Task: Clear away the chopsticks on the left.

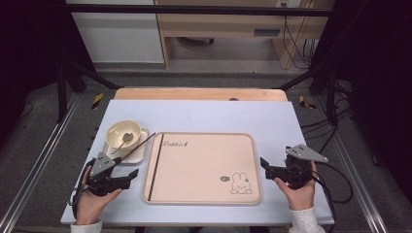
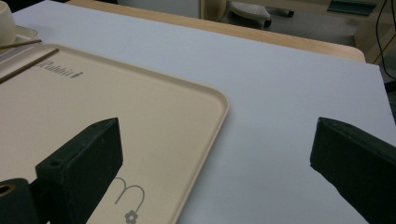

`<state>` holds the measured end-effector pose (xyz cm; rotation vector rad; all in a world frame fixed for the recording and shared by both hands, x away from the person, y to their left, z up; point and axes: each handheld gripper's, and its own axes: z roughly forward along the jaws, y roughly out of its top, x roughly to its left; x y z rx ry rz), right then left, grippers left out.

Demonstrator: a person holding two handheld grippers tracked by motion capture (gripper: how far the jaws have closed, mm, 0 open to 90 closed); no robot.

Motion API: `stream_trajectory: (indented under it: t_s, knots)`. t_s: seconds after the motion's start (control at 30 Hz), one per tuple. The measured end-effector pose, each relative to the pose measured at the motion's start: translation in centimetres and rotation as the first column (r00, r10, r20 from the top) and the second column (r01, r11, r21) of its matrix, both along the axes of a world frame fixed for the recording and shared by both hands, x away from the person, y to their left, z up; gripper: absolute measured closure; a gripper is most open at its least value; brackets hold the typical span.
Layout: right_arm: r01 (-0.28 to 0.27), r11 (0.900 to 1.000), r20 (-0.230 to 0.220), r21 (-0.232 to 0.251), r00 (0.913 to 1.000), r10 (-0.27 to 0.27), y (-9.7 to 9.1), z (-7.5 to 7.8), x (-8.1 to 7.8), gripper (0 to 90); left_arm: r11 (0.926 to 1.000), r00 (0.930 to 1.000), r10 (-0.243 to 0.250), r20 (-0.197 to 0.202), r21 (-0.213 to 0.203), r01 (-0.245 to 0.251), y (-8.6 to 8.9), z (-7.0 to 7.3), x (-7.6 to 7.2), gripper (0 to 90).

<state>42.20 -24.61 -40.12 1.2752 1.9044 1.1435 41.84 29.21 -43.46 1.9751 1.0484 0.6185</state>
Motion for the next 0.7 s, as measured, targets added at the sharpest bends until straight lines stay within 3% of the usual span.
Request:
stream_trajectory:
  t_s: [0.43,0.7]
  knots:
    - [-0.001,1.0000,-0.008,-0.002,1.0000,0.001,0.1,-0.1,0.1,2.9,0.9988,0.9985,0.048,-0.026,0.010,-0.048,1.7,-0.8,1.0,26.9]
    - [-0.002,1.0000,-0.007,-0.007,1.0000,0.002,0.2,-0.1,0.1,3.0,0.9968,0.9966,0.080,-0.018,0.010,-0.080,2.6,-0.8,2.2,37.7]
